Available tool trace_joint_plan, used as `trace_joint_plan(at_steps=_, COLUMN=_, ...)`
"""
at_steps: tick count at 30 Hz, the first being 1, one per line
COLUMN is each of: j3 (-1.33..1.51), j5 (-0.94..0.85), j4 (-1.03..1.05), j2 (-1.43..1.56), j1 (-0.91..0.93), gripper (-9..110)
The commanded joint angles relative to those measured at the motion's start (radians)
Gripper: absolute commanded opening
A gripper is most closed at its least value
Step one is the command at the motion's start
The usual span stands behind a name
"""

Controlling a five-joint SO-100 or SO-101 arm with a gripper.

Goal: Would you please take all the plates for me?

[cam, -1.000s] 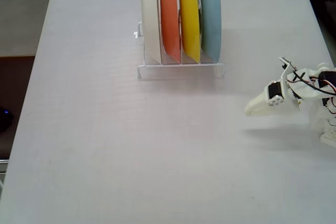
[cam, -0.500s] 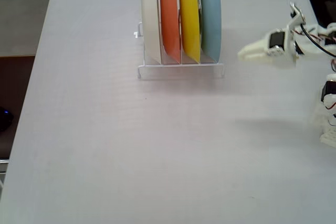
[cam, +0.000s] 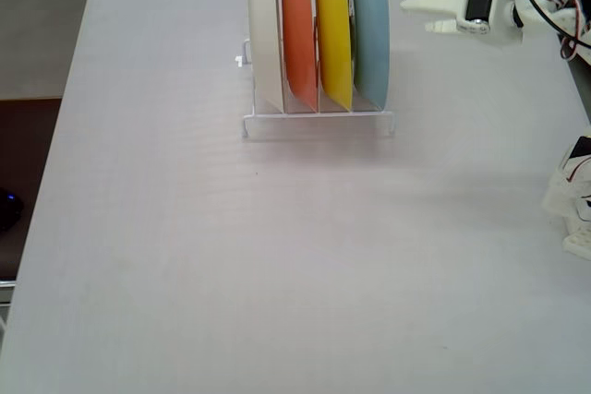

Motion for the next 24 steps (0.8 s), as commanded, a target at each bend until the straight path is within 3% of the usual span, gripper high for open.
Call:
trace_joint_plan(at_steps=1, j3=-0.126, j5=-0.095, j4=-0.009, j2=-0.044, j1=0.051, gripper=42)
trace_joint_plan(at_steps=6, j3=-0.138, j5=-0.163, j4=-0.117, j2=-0.123, j1=0.126, gripper=43)
trace_joint_plan(at_steps=15, j3=-0.282, j5=-0.186, j4=-0.120, j2=-0.333, j1=0.170, gripper=46)
trace_joint_plan(at_steps=24, j3=-0.400, j5=-0.161, j4=-0.120, j2=-0.488, j1=0.143, gripper=40)
